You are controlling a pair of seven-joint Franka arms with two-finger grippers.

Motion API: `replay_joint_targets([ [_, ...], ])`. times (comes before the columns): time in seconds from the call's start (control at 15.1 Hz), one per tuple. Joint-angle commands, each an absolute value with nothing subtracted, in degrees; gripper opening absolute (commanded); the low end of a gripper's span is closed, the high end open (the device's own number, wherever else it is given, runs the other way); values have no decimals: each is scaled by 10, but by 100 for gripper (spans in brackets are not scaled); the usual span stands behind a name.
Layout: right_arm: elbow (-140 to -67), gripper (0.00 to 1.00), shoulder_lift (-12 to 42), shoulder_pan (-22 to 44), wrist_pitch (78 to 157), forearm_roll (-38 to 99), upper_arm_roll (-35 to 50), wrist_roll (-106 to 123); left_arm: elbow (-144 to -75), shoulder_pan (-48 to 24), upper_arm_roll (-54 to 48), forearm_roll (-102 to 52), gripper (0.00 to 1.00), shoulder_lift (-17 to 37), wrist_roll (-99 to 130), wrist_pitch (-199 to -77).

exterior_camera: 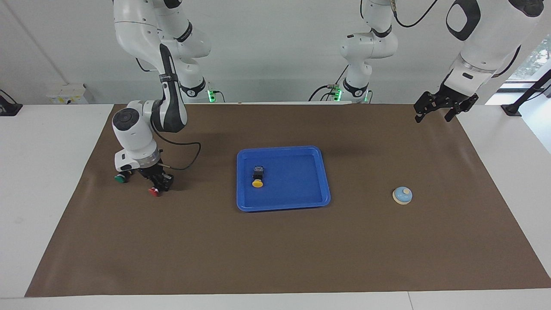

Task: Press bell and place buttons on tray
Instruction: 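Move the right gripper back and grasp the red-capped button, then carry the red button into the tray beside the yellow one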

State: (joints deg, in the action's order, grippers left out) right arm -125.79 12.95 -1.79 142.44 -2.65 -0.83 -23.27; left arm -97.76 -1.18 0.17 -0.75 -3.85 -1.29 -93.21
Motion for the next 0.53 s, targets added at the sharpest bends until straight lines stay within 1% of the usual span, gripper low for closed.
replay_joint_targets([
  [0.0,-1217,0,122,-5,1362,-24,7,-235,-974,-13,4,-4,100,-38,-13,-925],
  [0.2,-1123,0,127,45,1251,8,8,-251,-974,-13,4,-4,100,-38,-13,-925],
  [0.33,-1077,0,129,84,1206,28,8,-298,-974,-13,4,-4,100,-39,-13,-925],
  [0.46,-1044,0,138,126,1187,28,8,-315,-974,-13,4,-4,100,-38,-13,-925],
])
